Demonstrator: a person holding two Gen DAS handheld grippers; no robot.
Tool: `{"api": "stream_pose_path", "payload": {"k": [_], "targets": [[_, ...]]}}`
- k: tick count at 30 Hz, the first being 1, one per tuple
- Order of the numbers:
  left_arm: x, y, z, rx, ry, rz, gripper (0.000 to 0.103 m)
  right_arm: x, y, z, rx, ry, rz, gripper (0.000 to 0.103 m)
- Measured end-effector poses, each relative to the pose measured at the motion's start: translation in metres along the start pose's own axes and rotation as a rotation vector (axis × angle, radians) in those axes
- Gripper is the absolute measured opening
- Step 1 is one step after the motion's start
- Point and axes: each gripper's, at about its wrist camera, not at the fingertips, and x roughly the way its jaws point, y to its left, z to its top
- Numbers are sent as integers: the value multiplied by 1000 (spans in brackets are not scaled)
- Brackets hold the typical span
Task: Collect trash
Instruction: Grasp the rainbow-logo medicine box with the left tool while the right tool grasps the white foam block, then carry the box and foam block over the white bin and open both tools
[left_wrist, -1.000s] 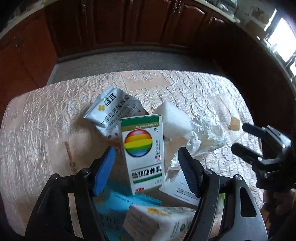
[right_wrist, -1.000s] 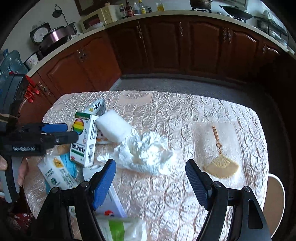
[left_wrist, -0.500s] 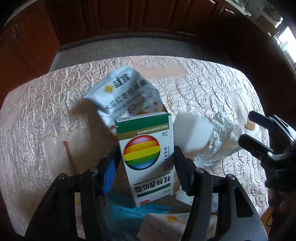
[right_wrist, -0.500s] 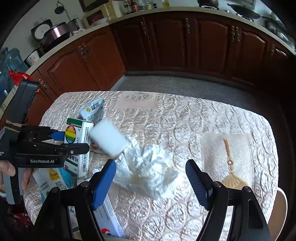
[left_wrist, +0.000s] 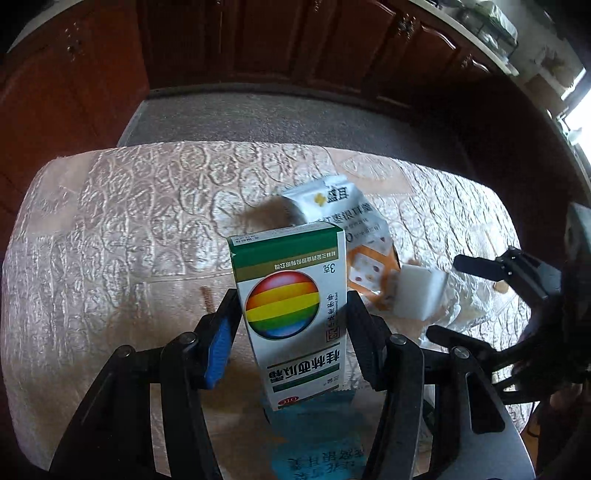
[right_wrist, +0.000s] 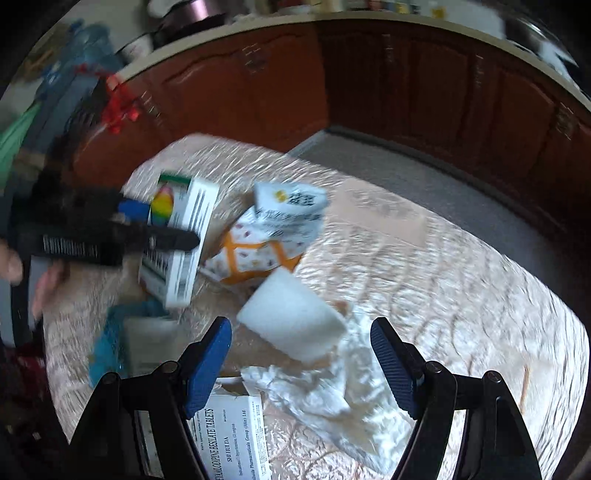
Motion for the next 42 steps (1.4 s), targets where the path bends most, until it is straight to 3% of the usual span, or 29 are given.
{"api": "stream_pose_path", "payload": {"k": [3,6,11,18,25,32,42], "targets": [[-2,1,0,-7,-6,-4,55,12,1,3,-22,4,-7,74],[-3,-3,-2,-6,-13,-9,55,21,2,3,-24,13,-4,51],[-13,-9,-2,-6,-36,-23,55,4,5,-6,18,-34,3,38],[-40,-25,-1,7,-86,-49,55,-47,-8,-24,172,-148,64,37],[-61,-69,1,74,-118,-90,55,-96,-8,-50,234,-233,33,37],[-61,-150,-10,187,-116,-146,55,-145,-29,-89,307,-270,-46,37],[-36,-270,-42,357,-68,-226,55,-214,-76,-189,474,-303,-196,37]]}}
